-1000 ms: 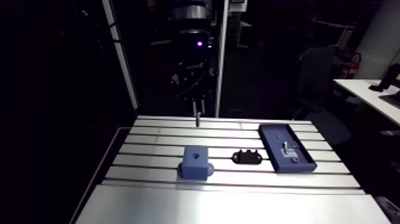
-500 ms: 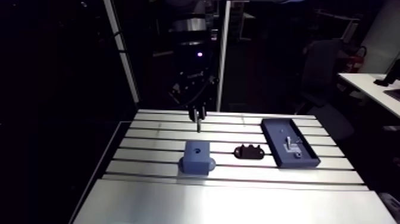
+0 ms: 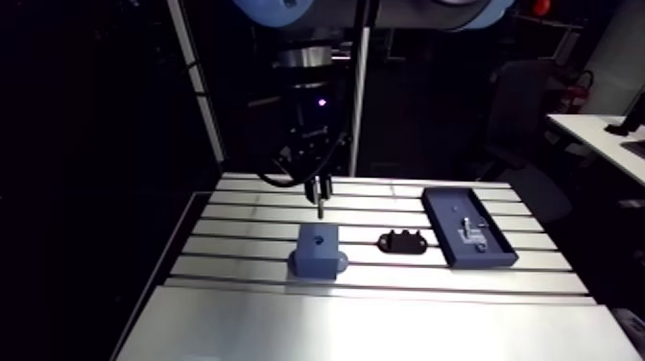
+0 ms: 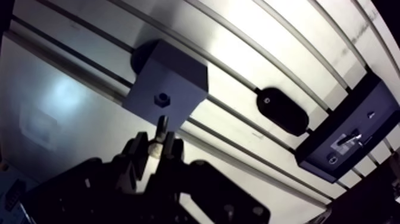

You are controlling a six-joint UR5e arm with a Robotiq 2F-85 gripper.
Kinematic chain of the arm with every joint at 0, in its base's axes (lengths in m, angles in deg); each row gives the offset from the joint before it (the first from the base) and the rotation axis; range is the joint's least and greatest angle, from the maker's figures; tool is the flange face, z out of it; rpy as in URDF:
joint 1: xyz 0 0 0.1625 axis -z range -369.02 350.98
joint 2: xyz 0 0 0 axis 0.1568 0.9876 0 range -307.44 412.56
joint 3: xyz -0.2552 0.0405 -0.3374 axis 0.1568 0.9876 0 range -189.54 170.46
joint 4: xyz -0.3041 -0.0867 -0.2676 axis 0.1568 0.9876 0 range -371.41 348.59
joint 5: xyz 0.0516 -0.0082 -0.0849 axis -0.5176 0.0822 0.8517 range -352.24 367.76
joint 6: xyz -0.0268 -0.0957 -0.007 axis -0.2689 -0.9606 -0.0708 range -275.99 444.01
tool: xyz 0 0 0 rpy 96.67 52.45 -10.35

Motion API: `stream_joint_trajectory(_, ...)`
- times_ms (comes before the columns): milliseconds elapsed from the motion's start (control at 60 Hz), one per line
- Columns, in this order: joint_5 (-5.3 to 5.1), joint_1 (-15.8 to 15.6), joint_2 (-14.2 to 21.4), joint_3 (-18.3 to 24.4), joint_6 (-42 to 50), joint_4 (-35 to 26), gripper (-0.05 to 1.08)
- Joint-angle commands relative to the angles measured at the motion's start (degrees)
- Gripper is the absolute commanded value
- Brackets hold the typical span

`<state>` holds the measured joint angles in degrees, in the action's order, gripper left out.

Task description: Pick up the M10 bolt and insert it into the hex recess until seated.

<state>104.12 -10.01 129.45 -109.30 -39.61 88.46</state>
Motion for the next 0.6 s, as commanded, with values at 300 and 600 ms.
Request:
stream_joint_trajectory(300,-0.51,0.0,-0.9,-2.2,0.1,4.2,0.76)
stream_joint_trajectory(600,-0.69,-0.1,-0.8,-2.6,0.1,4.2,0.76)
